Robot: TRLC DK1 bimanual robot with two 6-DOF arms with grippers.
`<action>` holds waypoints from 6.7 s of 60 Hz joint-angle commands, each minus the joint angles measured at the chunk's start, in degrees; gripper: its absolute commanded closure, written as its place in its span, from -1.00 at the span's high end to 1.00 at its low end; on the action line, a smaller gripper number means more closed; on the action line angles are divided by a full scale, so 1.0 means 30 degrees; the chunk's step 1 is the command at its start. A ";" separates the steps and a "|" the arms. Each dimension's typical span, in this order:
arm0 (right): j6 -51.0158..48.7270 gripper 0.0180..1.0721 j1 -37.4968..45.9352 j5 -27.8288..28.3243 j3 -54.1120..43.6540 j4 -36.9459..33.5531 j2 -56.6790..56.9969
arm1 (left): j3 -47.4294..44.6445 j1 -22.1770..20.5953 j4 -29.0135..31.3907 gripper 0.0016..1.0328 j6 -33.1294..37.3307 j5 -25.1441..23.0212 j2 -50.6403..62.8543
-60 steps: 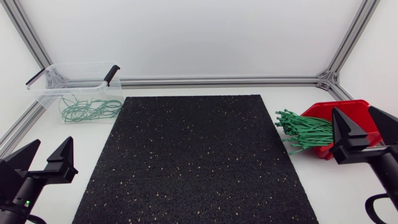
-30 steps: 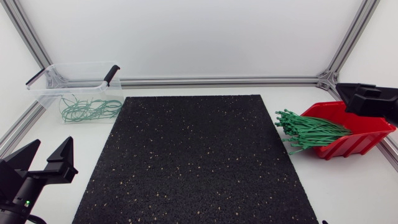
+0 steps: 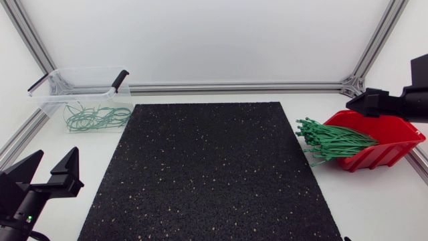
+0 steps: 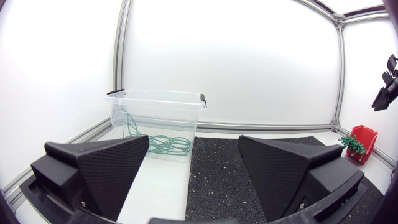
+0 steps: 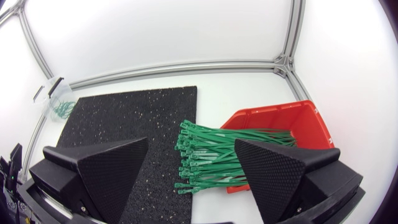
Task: Take a green cable tie from the red box, thread the tail through the head to close it, then place it in the transparent bin on the left.
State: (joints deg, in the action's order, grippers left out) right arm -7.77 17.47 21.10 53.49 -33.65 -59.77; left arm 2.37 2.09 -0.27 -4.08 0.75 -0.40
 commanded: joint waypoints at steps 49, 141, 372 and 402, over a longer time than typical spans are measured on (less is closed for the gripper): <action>-2.0203 0.93 -0.0258 -0.1556 0.1534 -0.5512 -0.6239 | -0.0732 -0.0110 0.0501 0.94 0.0099 0.0042 -0.0070; -2.8318 0.73 -0.4594 -0.6888 -0.6640 0.4039 -0.4599 | -0.0732 -0.0139 0.0531 0.94 0.0099 0.0042 -0.0012; -2.8728 -0.89 -0.6967 -0.5218 -1.1591 1.0249 0.8204 | -0.0703 -0.0198 0.0589 0.94 0.0099 0.0042 0.0018; -2.4861 -0.89 -0.7114 -0.3900 -0.9336 0.9927 0.9581 | -0.0703 -0.0227 0.0589 0.94 0.0099 0.0042 -0.0012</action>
State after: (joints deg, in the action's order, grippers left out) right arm -84.51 -3.33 9.02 23.90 -4.60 -31.59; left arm 2.37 1.69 -0.23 -4.08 0.75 -0.38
